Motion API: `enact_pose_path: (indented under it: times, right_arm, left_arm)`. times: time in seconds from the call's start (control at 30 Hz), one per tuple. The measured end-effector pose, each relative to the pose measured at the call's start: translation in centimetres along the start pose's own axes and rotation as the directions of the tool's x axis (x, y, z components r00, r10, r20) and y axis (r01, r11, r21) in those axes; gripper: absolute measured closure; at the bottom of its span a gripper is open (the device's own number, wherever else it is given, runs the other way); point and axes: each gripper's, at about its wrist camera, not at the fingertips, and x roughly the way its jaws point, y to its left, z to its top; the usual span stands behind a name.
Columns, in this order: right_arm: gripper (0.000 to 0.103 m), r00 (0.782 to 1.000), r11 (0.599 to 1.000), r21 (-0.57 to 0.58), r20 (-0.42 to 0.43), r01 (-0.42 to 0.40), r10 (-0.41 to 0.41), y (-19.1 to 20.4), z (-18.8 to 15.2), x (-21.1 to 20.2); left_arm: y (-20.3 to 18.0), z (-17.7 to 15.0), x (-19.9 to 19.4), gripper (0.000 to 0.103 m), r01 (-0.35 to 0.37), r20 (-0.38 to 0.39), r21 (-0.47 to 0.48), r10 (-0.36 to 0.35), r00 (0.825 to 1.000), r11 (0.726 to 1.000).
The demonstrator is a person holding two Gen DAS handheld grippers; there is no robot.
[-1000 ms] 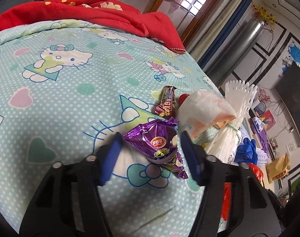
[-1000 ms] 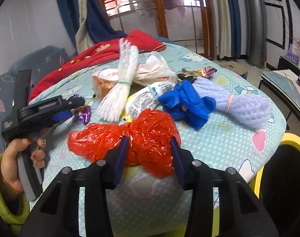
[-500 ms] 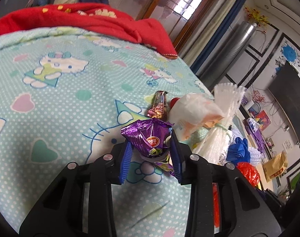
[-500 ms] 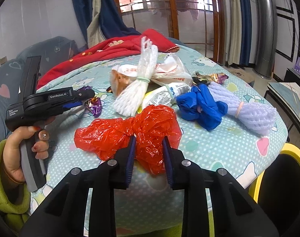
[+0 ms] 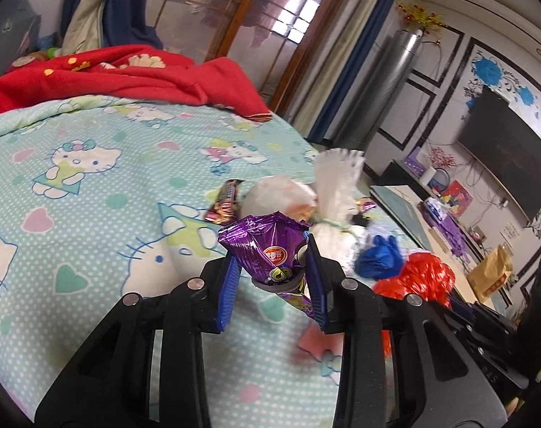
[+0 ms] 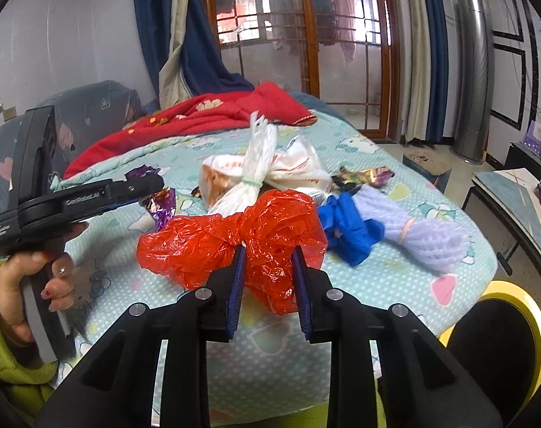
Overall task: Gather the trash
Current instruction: 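Carry the purple wrapper and red bag over the yellow-rimmed bin with both tools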
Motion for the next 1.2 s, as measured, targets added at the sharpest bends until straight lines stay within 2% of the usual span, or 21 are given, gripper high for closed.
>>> enact_pose_path:
  times: [0.33,0.53,0.87,1.2]
  right_arm:
    - [0.078,0.998,0.998,0.032,0.038,0.050,-0.051,-1.9,0.4,-2.3]
    - [0.078,0.992,0.992,0.066,0.060,0.109,-0.113,-4.2,0.5,-4.0]
    - [0.078,0.971,0.965,0.148,0.070,0.215,-0.227,-8.6,-0.4,-6.5]
    - [0.078,0.944,0.922,0.241,0.055,0.303,-0.324,-12.7,-1.9,-8.7]
  left_arm:
    - [-4.2,0.1,-1.4,0.076,0.043,0.036,0.106,-0.047,0.998,0.993]
    - [-6.4,0.0,-1.6,0.076,0.064,0.047,0.160,-0.073,0.996,0.985]
    - [-9.7,-1.1,-0.6,0.076,0.122,0.011,0.203,-0.127,0.992,0.971]
    - [-13.8,-2.2,1.3,0.076,0.190,-0.044,0.283,-0.186,0.982,0.940]
